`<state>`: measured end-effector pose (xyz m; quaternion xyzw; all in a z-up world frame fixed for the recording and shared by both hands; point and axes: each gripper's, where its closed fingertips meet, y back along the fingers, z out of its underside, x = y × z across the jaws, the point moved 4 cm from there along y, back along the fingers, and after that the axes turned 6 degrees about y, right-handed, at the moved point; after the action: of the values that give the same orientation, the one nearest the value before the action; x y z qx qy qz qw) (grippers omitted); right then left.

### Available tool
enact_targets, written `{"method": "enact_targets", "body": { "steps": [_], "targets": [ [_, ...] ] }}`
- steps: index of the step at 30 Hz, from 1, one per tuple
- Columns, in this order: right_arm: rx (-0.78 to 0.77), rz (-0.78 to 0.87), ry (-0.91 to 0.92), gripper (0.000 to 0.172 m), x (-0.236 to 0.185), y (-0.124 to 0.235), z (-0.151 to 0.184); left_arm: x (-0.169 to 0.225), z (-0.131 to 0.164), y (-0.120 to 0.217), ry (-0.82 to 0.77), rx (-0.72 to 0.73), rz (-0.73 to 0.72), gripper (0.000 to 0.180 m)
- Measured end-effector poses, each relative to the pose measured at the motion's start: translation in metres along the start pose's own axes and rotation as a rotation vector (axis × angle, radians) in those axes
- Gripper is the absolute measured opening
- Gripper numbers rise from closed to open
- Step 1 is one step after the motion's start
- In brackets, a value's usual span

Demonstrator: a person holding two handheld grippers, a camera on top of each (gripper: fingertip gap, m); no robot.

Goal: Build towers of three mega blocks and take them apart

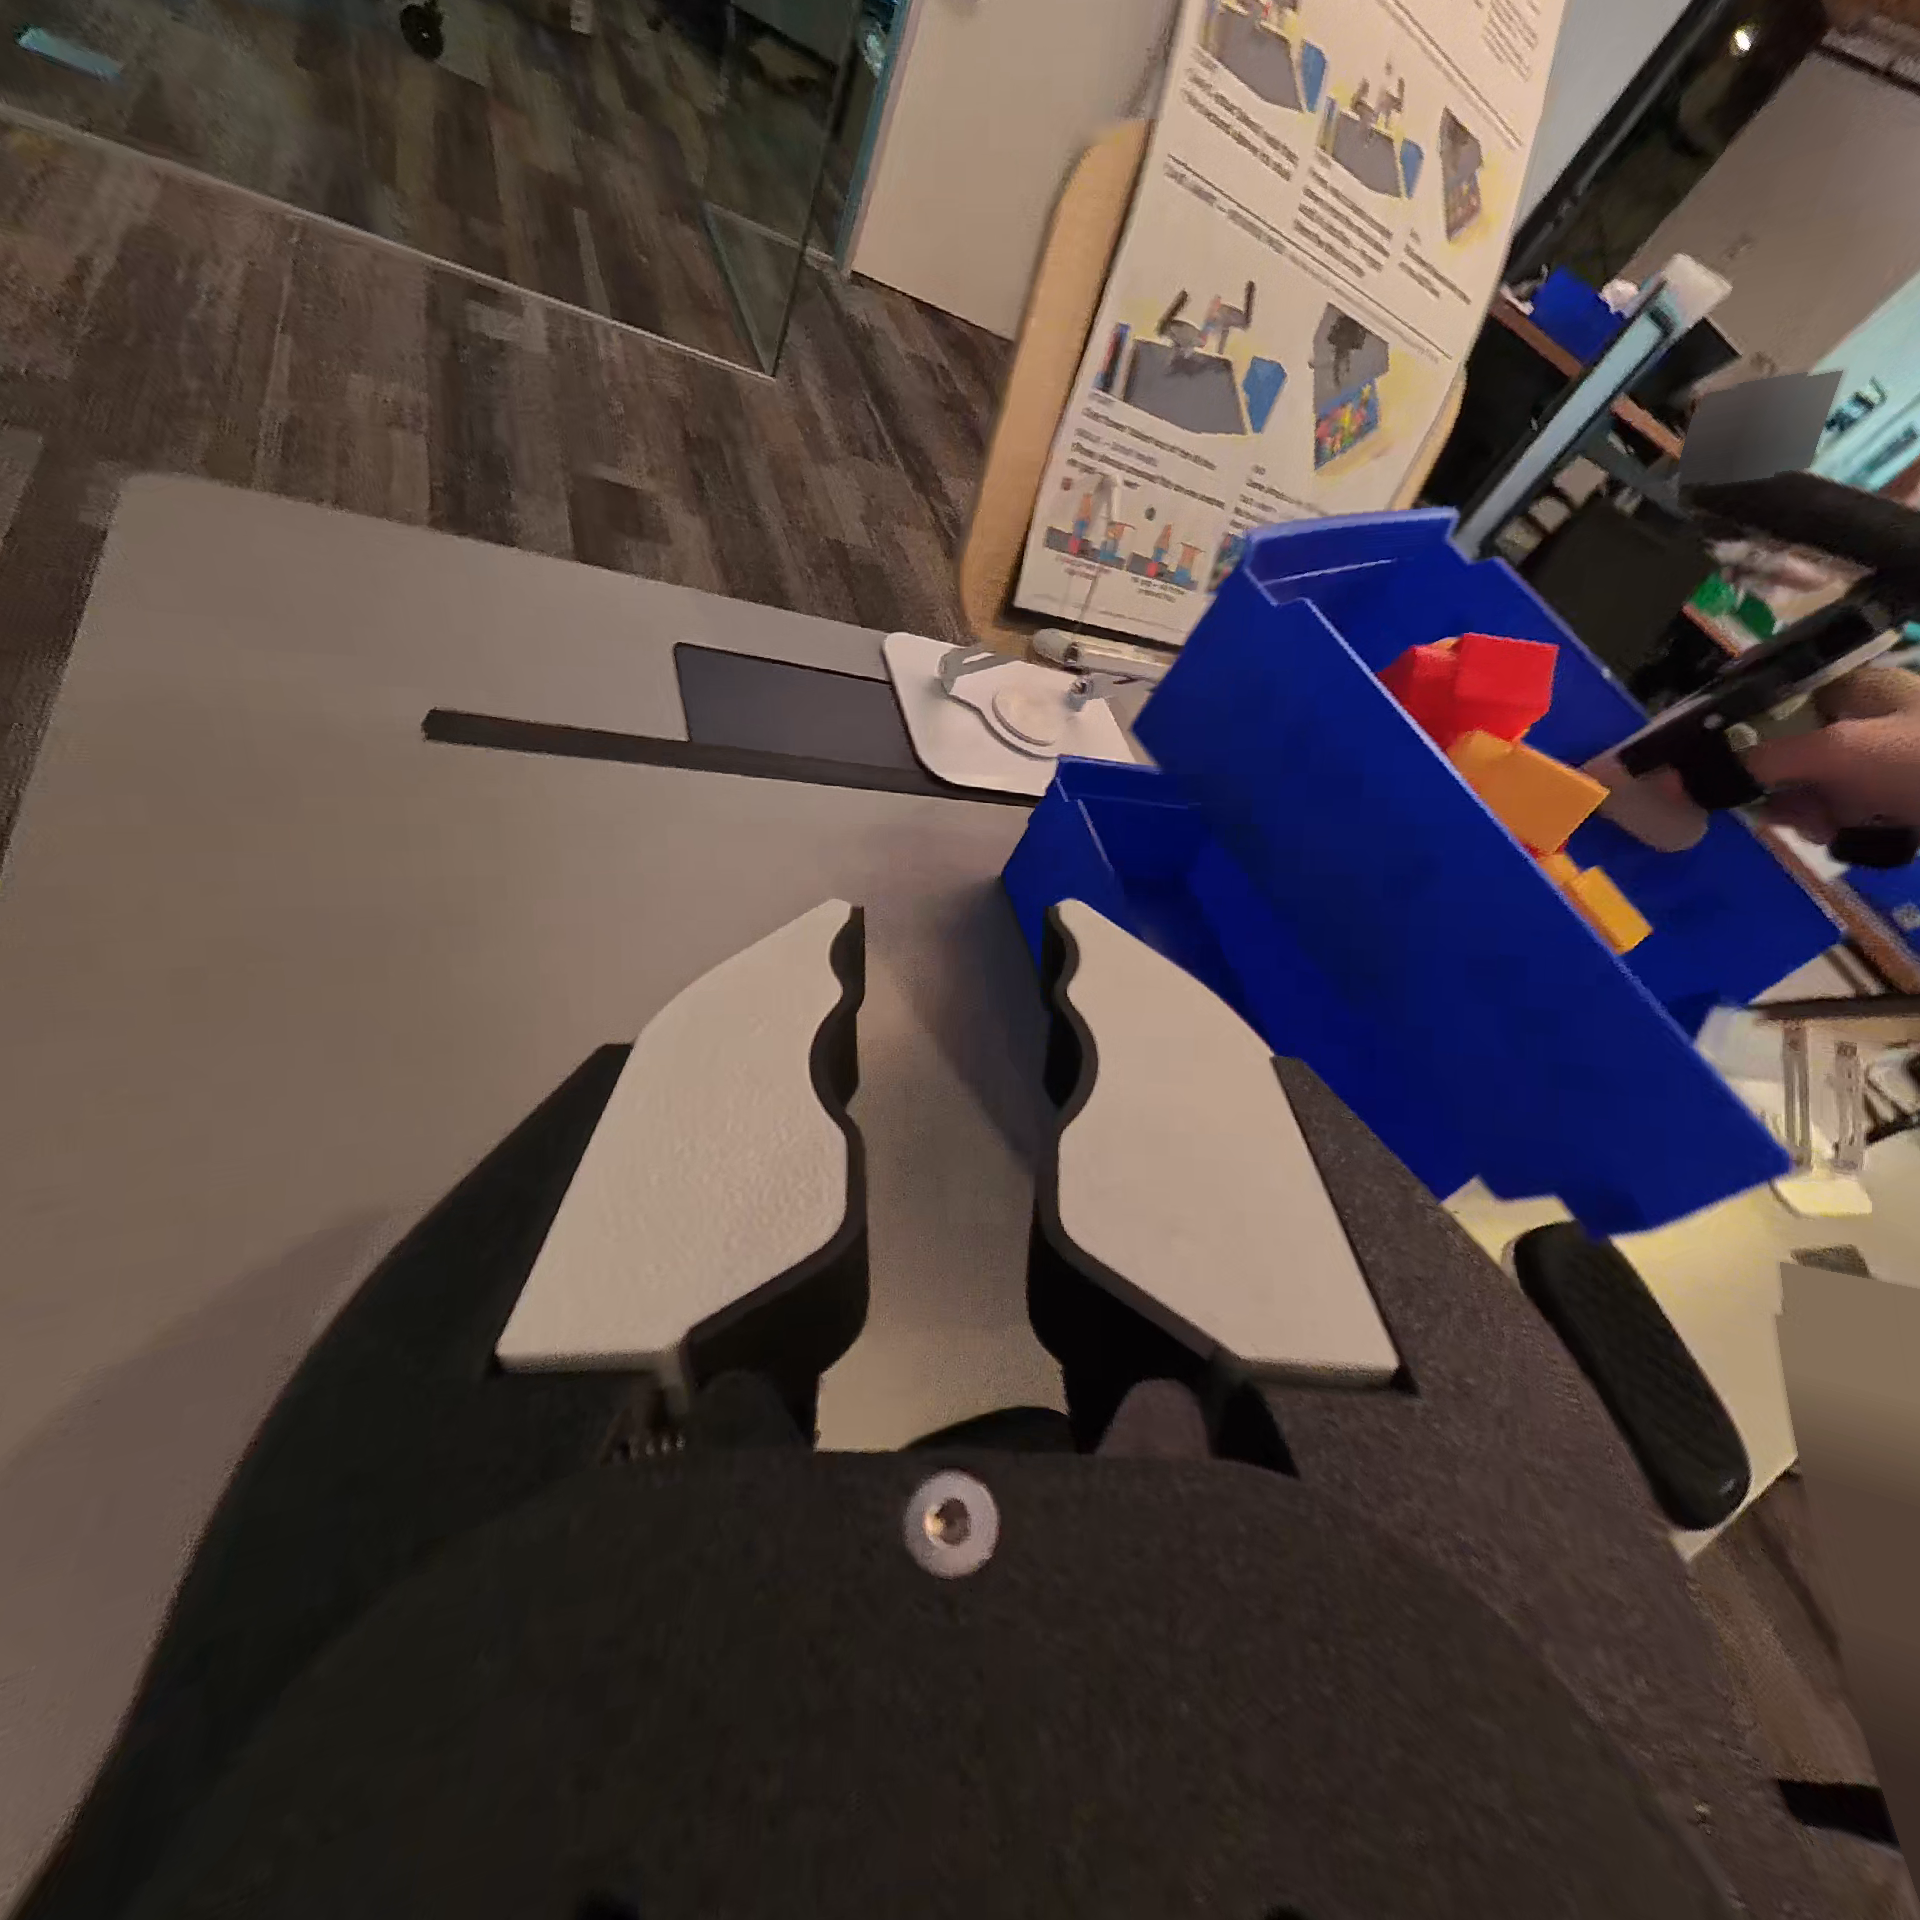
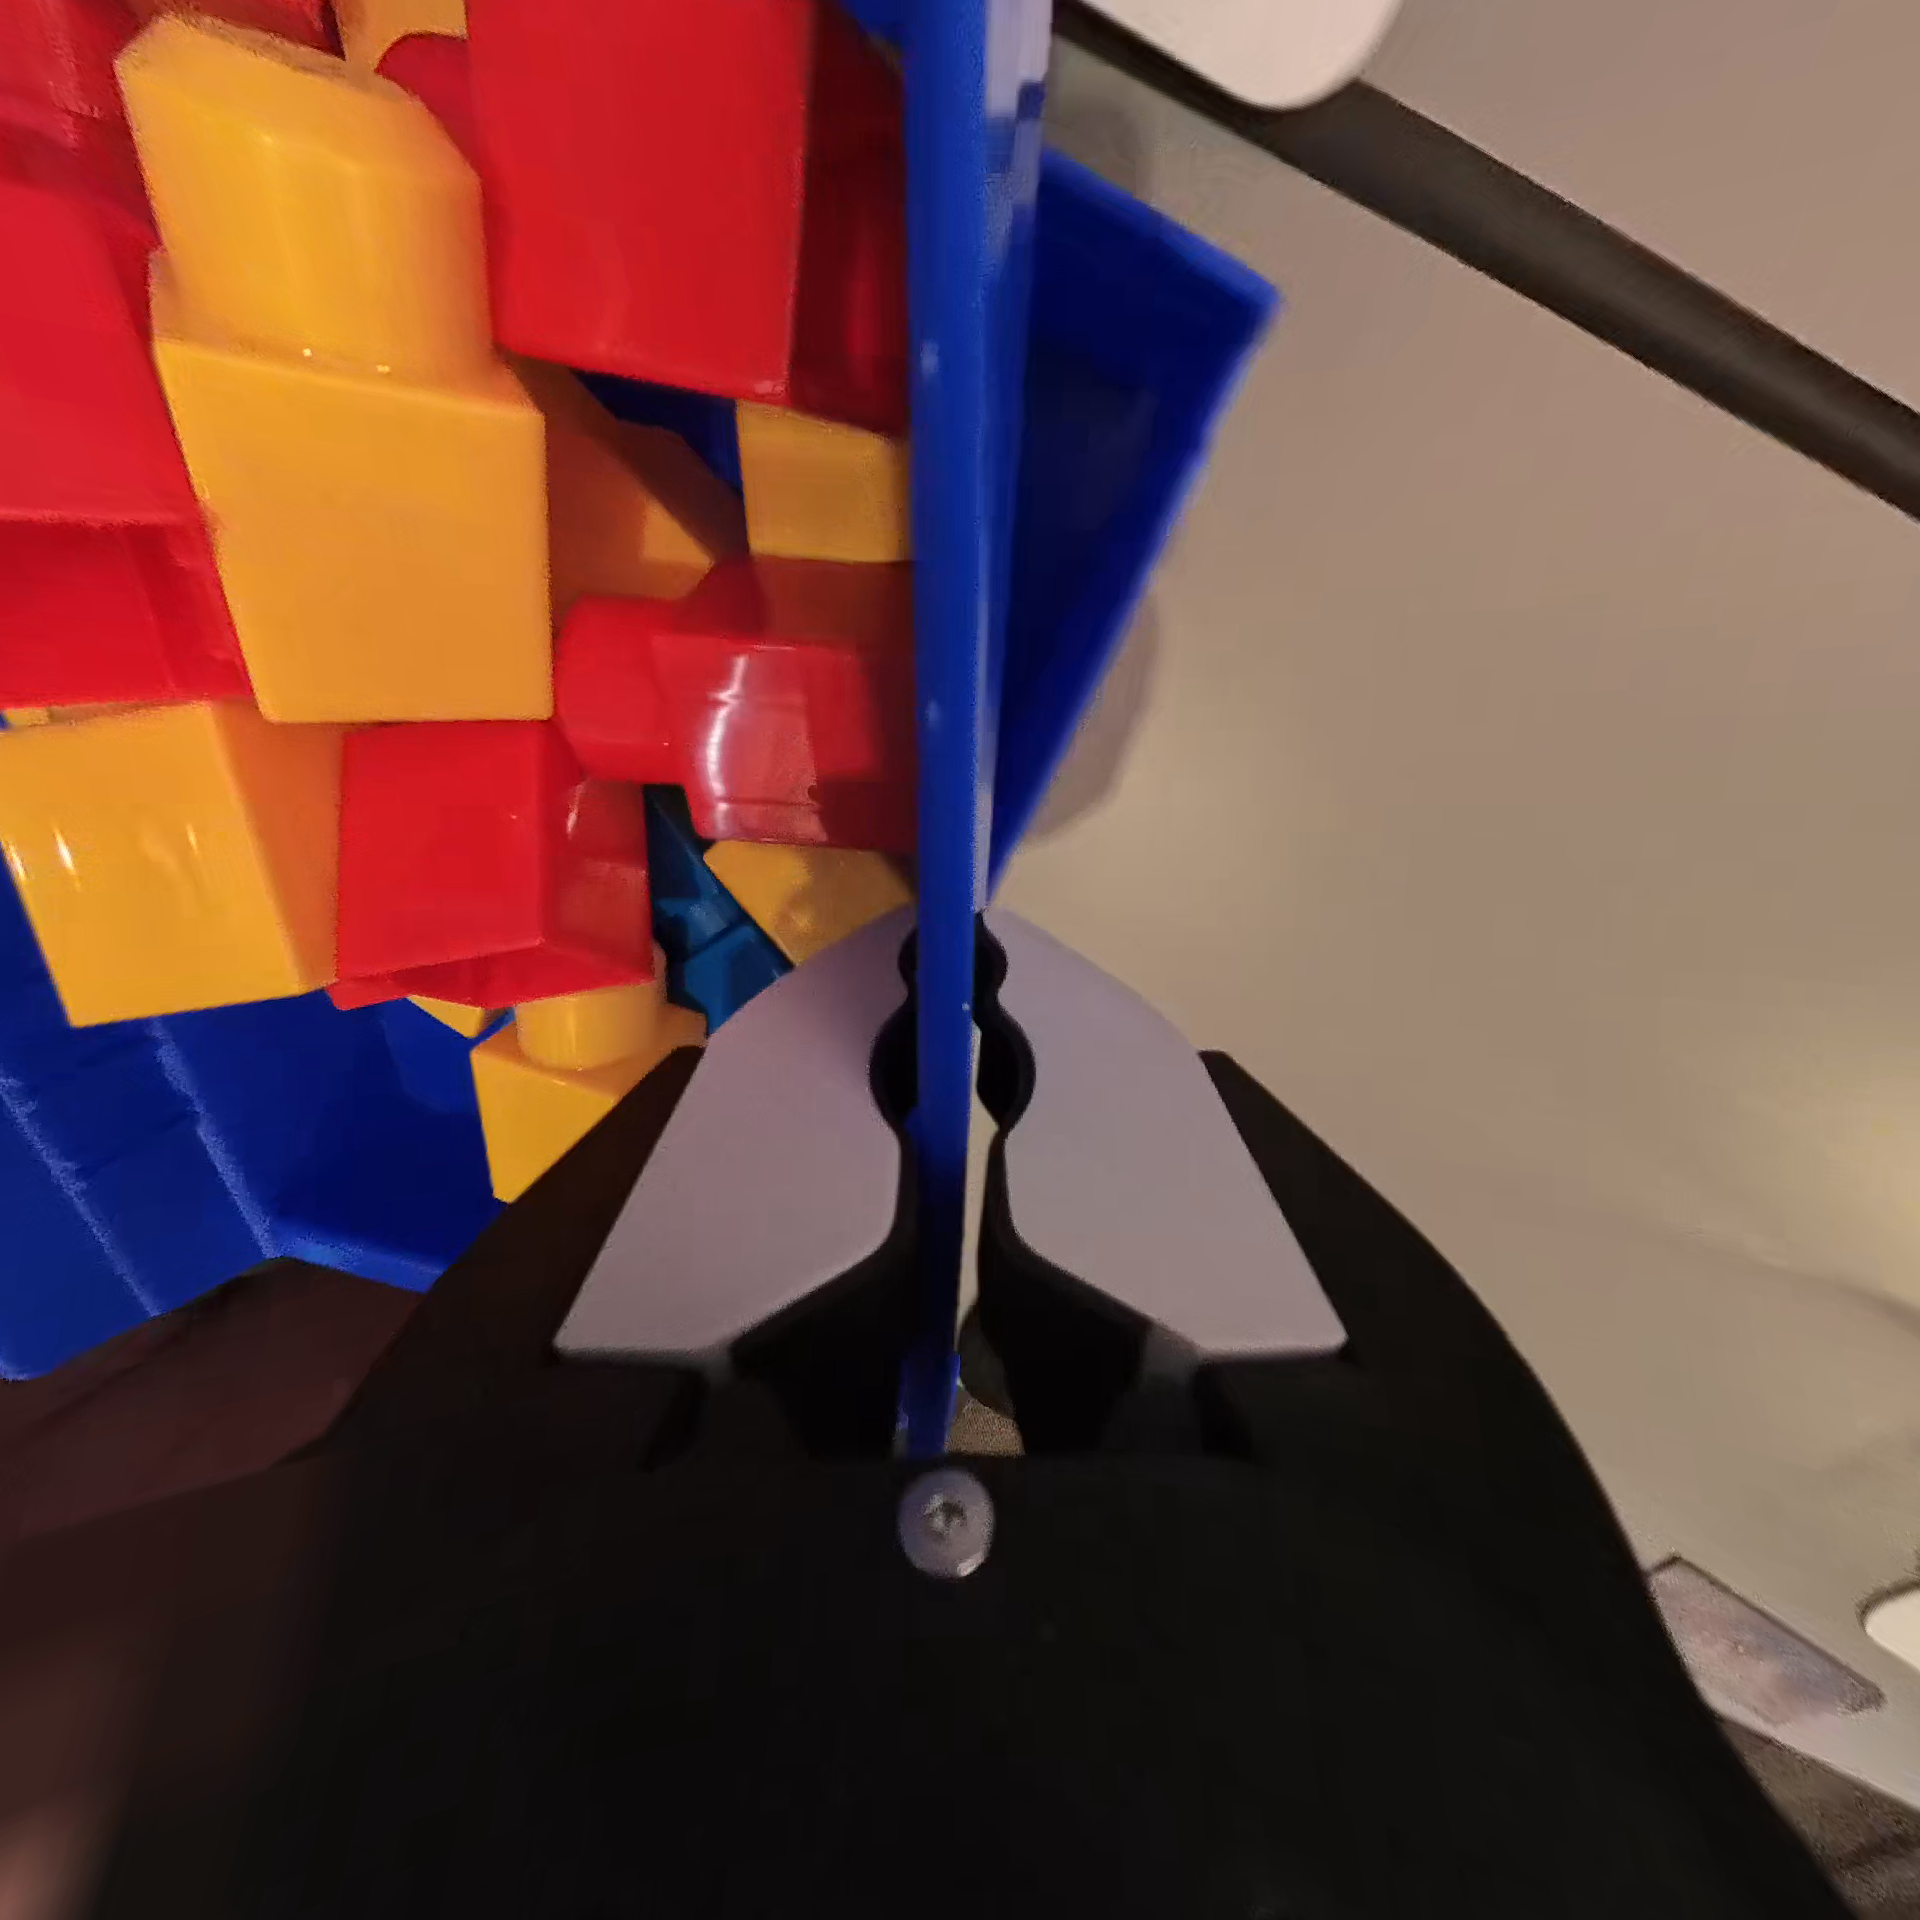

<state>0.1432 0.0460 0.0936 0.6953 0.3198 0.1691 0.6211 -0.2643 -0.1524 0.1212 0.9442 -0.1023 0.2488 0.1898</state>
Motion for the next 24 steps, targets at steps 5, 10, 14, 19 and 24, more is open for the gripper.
{"method": "enact_targets", "body": {
  "steps": [5, 10, 14, 19, 24],
  "targets": [
    [-0.036, -0.164, 0.171, 0.005, -0.127, -0.057, -0.071, -0.022, -0.004, 0.03, 0.062, 0.092, -0.07, 0.031],
    [-0.069, -0.269, 0.261, 0.004, -0.212, -0.118, -0.111, -0.036, -0.005, 0.064, 0.091, 0.179, -0.105, 0.032],
    [-0.078, -0.29, 0.231, 0.004, -0.236, -0.166, -0.123, -0.05, -0.005, 0.082, 0.133, 0.241, -0.09, 0.032],
    [-0.073, -0.217, 0.135, 0.004, -0.229, -0.216, -0.121, -0.059, -0.001, 0.073, 0.153, 0.188, -0.071, 0.031],
    [-0.035, -0.112, 0.029, 0.005, -0.209, -0.237, -0.115, -0.057, -0.001, 0.062, 0.14, 0.151, -0.038, 0.032]
  ]
}}
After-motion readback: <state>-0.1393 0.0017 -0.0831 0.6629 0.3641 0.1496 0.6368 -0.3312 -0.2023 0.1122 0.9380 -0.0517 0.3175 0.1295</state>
